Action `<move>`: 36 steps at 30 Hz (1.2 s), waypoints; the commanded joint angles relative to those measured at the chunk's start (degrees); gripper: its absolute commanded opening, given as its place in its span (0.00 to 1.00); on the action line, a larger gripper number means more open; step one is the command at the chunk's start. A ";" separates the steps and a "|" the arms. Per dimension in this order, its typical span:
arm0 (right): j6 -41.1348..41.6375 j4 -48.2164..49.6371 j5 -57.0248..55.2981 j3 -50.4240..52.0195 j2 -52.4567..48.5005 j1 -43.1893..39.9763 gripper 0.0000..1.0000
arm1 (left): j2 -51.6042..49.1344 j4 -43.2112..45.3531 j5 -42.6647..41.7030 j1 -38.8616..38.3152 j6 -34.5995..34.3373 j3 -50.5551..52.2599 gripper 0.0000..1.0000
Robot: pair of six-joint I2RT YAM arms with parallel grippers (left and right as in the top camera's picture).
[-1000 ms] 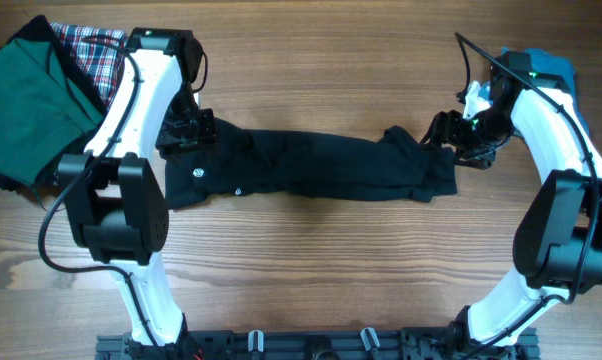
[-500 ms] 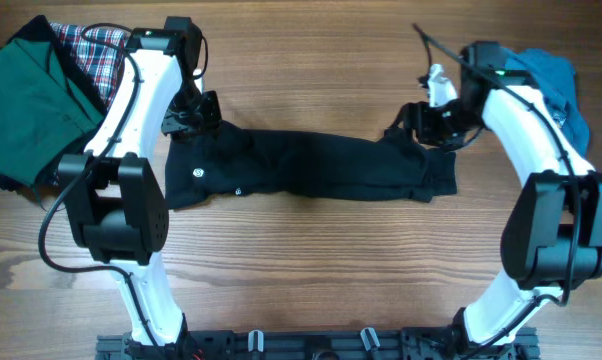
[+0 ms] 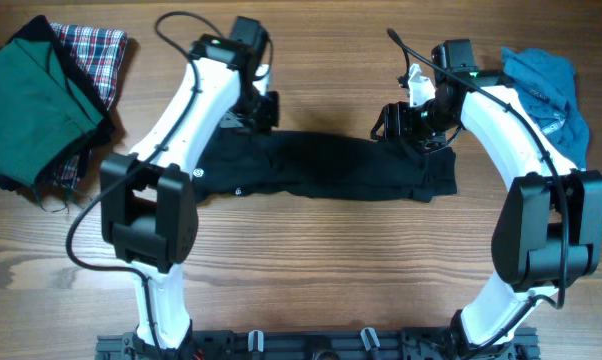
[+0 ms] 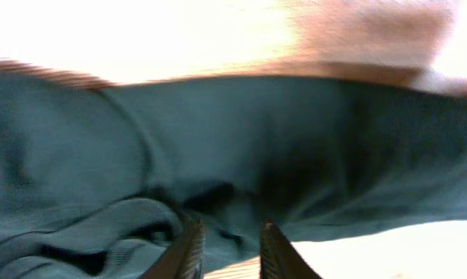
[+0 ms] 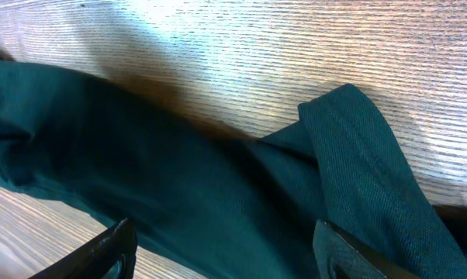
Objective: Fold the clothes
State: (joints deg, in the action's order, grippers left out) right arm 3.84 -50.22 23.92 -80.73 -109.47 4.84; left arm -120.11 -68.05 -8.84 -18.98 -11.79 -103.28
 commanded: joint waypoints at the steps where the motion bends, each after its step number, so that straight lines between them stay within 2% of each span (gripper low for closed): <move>1: 0.59 0.09 -2.05 -1.11 1.86 0.15 0.73 | -2.73 -0.28 -1.20 -0.90 4.79 0.35 0.25; 3: 0.57 0.04 -2.14 -1.11 1.86 0.13 0.73 | -3.72 -0.90 -1.20 -0.87 5.44 0.35 0.22; 6: 0.11 0.07 -2.14 -1.11 1.86 0.13 0.73 | -4.00 -1.86 -1.18 -0.15 8.63 0.33 0.23; 10: -0.85 0.07 -2.12 -1.11 1.86 0.13 0.74 | -4.11 -2.08 0.20 2.43 11.65 0.35 0.50; 12: -0.87 0.04 -2.12 -1.11 1.86 0.13 0.74 | -4.11 -1.33 0.59 3.32 11.98 0.33 0.56; 22: -0.85 0.11 -2.12 -1.11 1.86 0.13 0.75 | -4.20 -4.85 -3.76 2.69 19.34 0.35 0.65; 27: -0.90 0.07 -2.12 -1.11 1.86 0.13 0.75 | -5.14 -7.02 -3.69 2.75 20.44 0.35 0.58; 29: -0.87 0.04 -2.12 -1.11 1.86 0.13 0.75 | -5.60 -7.21 -3.69 2.75 20.41 0.35 0.52; 36: -0.87 0.04 -2.12 -1.11 1.86 0.13 0.75 | -5.64 -7.89 -3.76 2.75 20.39 0.35 0.20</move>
State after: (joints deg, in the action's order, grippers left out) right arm 3.57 -50.24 22.63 -80.73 -109.47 4.84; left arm -124.92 -75.35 -11.73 -16.16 8.08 -103.22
